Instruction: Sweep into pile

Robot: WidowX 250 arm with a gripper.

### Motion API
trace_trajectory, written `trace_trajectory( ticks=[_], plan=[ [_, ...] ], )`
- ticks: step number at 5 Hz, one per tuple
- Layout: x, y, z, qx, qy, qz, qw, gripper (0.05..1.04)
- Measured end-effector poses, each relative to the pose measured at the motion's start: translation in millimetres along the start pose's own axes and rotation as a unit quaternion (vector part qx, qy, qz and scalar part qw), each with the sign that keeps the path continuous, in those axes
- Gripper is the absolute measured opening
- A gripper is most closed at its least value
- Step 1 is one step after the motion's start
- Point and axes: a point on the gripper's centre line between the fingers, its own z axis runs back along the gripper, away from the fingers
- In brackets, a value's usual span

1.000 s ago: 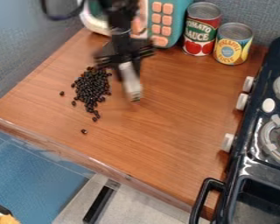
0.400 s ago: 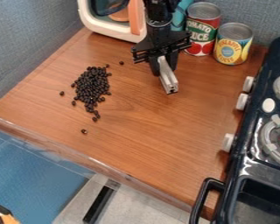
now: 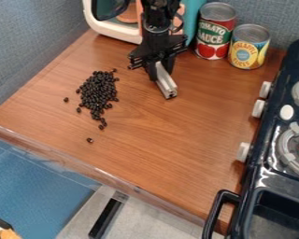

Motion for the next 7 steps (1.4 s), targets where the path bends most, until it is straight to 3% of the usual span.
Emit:
trace_trajectory(
  ticks=[2,4,5,7],
  plan=[
    [22.3,20.5,-0.1,0.01,-0.012,0.039,0.9991,0.378],
    [19.1,34.8,-2.7,0.009,0.008,0.049,0.9987,0.378],
    [17.0,40.2,-2.3,0.016,0.003,0.037,0.9992,0.378],
    [6.4,23.8,0.2,0.006,0.006,0.013,0.9999,0.378]
  ],
)
